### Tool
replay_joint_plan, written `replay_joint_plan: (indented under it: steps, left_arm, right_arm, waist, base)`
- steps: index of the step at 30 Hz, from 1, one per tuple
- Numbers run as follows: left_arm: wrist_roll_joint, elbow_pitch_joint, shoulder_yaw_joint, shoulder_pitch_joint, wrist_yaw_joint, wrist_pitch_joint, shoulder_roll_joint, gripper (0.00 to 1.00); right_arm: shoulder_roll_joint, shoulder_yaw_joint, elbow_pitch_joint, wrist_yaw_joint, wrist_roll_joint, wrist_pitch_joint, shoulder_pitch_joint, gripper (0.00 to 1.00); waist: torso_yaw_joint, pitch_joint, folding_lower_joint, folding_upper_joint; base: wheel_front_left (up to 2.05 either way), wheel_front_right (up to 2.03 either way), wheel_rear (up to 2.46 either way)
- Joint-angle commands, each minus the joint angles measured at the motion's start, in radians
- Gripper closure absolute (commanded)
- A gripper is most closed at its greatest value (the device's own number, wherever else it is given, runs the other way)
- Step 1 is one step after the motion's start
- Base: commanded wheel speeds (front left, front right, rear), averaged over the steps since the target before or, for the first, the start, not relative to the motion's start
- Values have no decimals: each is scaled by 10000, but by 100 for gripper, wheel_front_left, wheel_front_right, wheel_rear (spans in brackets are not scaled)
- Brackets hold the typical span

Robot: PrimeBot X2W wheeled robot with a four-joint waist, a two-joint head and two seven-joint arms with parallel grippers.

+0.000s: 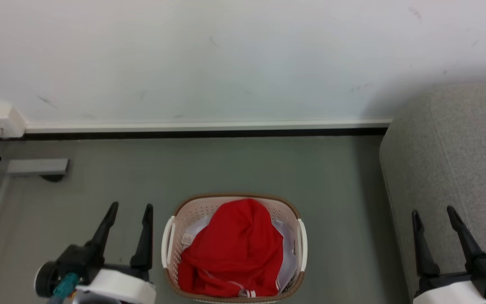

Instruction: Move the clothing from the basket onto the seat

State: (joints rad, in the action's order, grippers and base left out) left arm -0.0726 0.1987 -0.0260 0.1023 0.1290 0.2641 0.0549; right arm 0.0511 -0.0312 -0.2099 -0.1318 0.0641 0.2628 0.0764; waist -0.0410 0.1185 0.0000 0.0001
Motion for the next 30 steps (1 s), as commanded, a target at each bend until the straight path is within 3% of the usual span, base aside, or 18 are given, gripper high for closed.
replay_joint_plan:
  steps: [1,9,17,30]
  left_arm:
    - [-85,147,200,492,22,7,176,0]
    - [148,2154,1584,3213,5,5,595,0]
    - [380,4653,2284,6096,7,-818,700,0]
    - [490,7257,2643,8413,-132,-1713,786,0]
  right_arm:
    - [-4,-44,121,21,149,31,334,0]
    - [-8,-140,682,21,144,17,1692,0]
    - [-7,-85,1342,21,39,15,2973,0]
    - [-9,92,2055,21,176,14,3859,0]
  waist:
    - [-227,795,0,-1]
    - [-765,3224,0,-1]
    - [-1294,5404,0,-1]
    - [-1679,7091,0,-1]
  base:
    - [0,0,0]
    - [0,0,0]
    - [0,0,0]
    - [0,0,0]
